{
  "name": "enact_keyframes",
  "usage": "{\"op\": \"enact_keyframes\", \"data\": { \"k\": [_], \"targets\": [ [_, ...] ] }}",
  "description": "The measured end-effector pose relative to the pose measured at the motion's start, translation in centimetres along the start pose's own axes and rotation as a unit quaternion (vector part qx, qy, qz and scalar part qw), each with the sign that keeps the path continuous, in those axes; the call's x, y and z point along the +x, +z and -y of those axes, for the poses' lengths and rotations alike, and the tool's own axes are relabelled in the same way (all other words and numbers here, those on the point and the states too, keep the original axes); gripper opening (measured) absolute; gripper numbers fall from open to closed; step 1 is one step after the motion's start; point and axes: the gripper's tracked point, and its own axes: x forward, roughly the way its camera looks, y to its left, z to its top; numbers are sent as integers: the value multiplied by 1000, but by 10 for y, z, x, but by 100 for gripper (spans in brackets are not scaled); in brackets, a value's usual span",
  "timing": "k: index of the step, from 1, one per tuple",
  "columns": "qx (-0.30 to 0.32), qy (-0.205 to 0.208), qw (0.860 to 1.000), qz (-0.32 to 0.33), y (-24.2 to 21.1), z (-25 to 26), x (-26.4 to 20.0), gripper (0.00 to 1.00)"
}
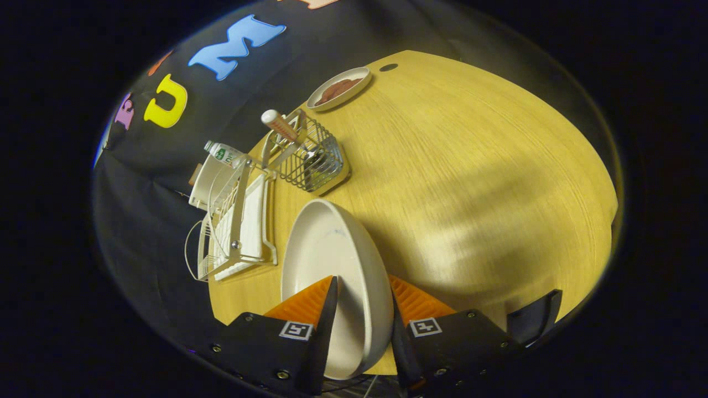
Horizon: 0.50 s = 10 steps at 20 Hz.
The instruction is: Take the plate from the dish rack, then take the spoon from the basket and place it into the plate.
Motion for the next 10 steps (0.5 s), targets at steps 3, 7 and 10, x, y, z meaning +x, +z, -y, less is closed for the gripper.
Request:
{"op": "enact_keyframes", "data": {
  "k": [3,7,10],
  "targets": [
    [-50,-50,996,50,22,23,-17,57],
    [-125,-53,974,181,78,2,-64,57],
    [-186,-35,942,277,122,-34,-102,57]
  ]
}}
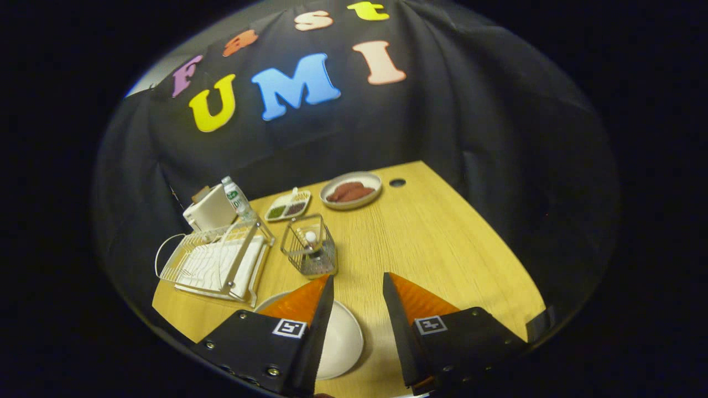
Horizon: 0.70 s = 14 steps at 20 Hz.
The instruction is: Take the plate from the dish rack, then take the spoon from the basket and place it into the plate.
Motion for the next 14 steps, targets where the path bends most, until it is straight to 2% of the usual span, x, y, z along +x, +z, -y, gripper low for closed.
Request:
{"op": "enact_keyframes", "data": {
  "k": [3,7,10,14],
  "targets": [
    [-33,31,995,93,47,-23,-7,57],
    [-60,55,983,164,70,-42,7,57],
    [-59,72,976,197,69,-48,23,57],
    [-92,70,974,197,44,-41,62,57]
  ]
}}
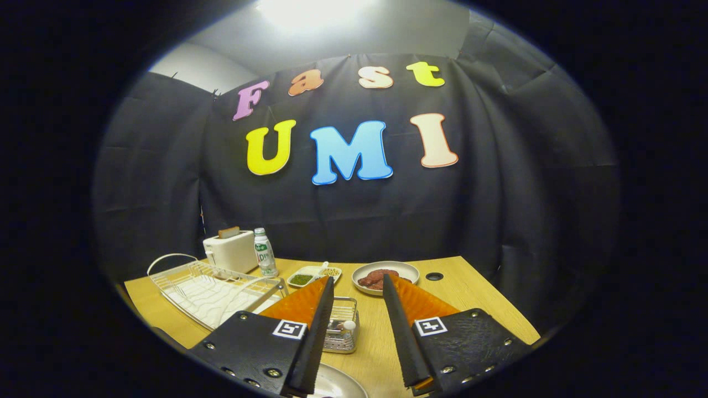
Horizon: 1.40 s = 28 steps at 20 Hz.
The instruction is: Take the plate from the dish rack, then take the spoon from the basket and place it into the plate.
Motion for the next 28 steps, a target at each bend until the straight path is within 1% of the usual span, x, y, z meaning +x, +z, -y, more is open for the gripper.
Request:
{"op": "enact_keyframes", "data": {
  "k": [5,6,7,8,9,10,11,12,13,16,18,20,24,28],
  "targets": [
    [-3,23,999,-28,-38,-12,44,57],
    [-7,28,999,-37,-45,-15,50,53],
    [-15,33,998,-44,-49,-18,54,52],
    [-23,26,998,-52,-55,-14,55,50],
    [-24,22,998,-48,-50,-12,53,36],
    [-12,36,998,-53,-52,-20,60,22],
    [-4,45,997,-66,-56,-24,59,21],
    [1,50,997,-65,-55,-23,59,21],
    [0,53,996,-76,-53,-23,57,11],
    [-25,45,996,-79,-39,-20,58,11],
    [-19,53,995,-80,-26,-26,58,10],
    [-25,41,995,-89,-14,-21,53,11],
    [-40,37,995,-80,35,-28,30,11],
    [-45,37,994,-88,75,-34,-1,11]
  ]
}}
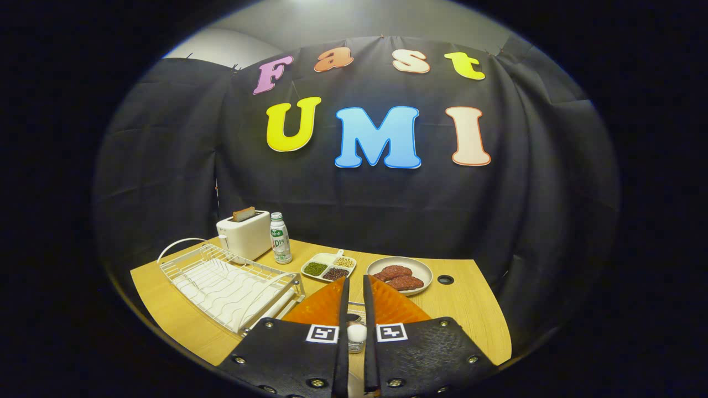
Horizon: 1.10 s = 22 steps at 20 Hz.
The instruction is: Take the plate from the dish rack, then take the spoon from the basket and place it into the plate.
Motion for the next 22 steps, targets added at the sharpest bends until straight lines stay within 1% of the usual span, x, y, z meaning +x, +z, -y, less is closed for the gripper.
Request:
{"op": "enact_keyframes", "data": {
  "k": [1,3,5,7,10,14,22],
  "targets": [
    [4,-3,1000,2,12,0,-11,10],
    [32,0,999,18,32,-8,-29,10],
    [38,-13,999,15,34,-8,-47,10],
    [33,-14,999,5,31,-15,-58,10],
    [9,-23,999,-28,14,-15,-72,11],
    [2,-12,998,-63,-7,-28,-77,11],
    [-1,24,992,-124,-53,-64,-62,10]
  ]
}}
